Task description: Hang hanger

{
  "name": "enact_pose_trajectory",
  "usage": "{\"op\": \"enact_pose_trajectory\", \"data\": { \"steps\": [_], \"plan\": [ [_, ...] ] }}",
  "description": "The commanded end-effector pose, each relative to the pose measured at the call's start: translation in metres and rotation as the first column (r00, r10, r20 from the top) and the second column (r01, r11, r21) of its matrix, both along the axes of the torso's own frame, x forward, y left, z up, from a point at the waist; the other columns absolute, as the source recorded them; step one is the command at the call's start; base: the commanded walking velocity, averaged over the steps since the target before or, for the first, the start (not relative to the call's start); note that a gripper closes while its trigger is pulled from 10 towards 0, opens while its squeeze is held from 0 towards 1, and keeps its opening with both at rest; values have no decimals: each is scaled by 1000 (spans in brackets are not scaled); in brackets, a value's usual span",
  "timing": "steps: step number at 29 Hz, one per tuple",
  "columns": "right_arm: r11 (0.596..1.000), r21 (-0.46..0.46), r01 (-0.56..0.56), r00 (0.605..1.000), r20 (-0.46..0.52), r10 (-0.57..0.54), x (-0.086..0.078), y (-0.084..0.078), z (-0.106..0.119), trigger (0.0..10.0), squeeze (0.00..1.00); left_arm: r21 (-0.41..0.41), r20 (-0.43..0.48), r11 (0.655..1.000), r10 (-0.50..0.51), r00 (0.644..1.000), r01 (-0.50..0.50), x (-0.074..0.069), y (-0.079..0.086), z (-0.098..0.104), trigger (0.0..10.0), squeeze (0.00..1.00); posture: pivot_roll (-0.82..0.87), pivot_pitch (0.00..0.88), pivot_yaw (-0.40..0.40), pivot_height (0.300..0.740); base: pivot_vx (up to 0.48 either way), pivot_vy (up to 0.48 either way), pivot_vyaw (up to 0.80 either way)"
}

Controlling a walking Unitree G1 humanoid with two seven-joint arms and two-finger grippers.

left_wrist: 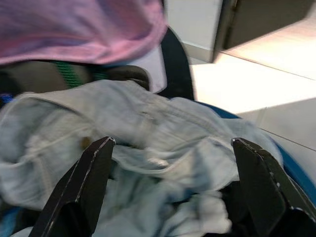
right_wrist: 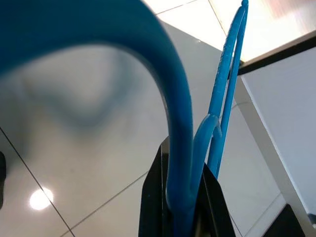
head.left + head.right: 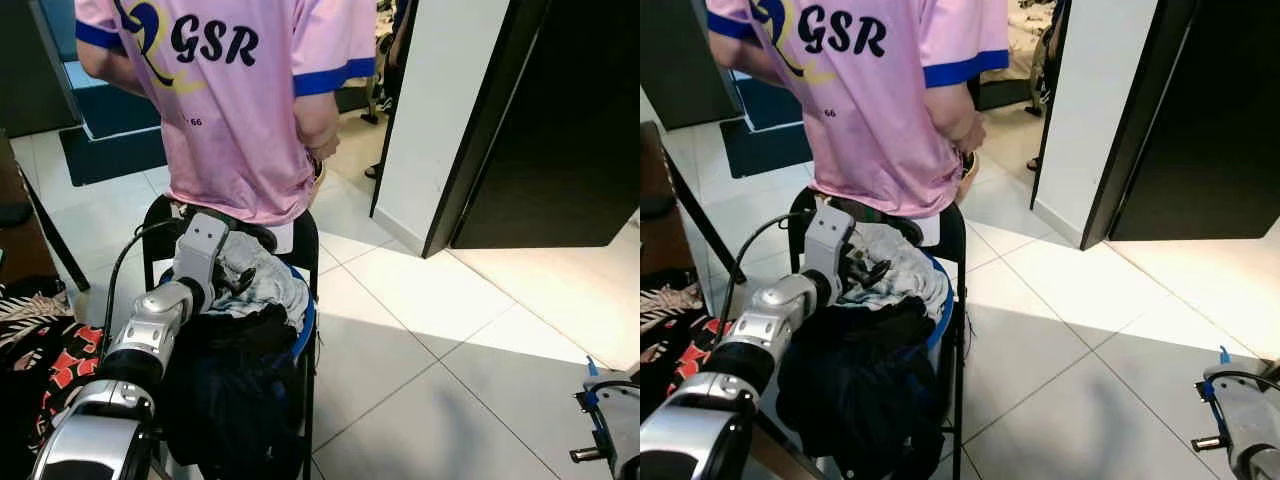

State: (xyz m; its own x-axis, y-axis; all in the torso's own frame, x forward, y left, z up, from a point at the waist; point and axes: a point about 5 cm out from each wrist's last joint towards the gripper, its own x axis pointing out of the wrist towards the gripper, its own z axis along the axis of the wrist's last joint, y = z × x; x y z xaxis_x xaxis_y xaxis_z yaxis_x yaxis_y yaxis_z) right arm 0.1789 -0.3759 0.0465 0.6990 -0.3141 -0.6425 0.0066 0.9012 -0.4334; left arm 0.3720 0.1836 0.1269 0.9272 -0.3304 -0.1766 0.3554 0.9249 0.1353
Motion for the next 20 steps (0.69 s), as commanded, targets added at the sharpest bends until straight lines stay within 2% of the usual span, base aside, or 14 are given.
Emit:
{"op": "enact_pose_trajectory", "data": {
  "steps": [1, 7, 12, 17, 20],
  "plan": [
    [1000, 1, 4, 1000, -6, -4, -1, -2, 2, 10000, 0, -20, -14, 1000, -8, 1000, 7, 0, -2, -3, 10000, 0, -202, 32, -53, 740, 0, 0, 0],
    [1000, -6, 6, 1000, -14, -6, -8, -6, 6, 10000, 0, -20, -31, 998, -66, 997, 66, 3, -7, 1, 10000, 0, -206, 58, -59, 740, 0, 0, 0],
    [1000, -4, -8, 999, -33, 8, -13, -1, 4, 10000, 0, -27, -105, 981, -194, 975, 193, -1, -20, -8, 10000, 0, -214, 77, -61, 740, 0, 0, 0],
    [1000, -12, -11, 999, -39, 10, -15, -3, 8, 10000, 0, -14, -140, 970, -242, 960, 243, -3, -24, -12, 10000, 0, -218, 87, -65, 740, 0, 0, 0],
    [1000, -18, -8, 999, -42, 8, -17, -5, 10, 10000, 0, 13, -140, 973, -227, 964, 231, -2, -21, -12, 10000, 0, -225, 95, -67, 740, 0, 0, 0]
  ]
}}
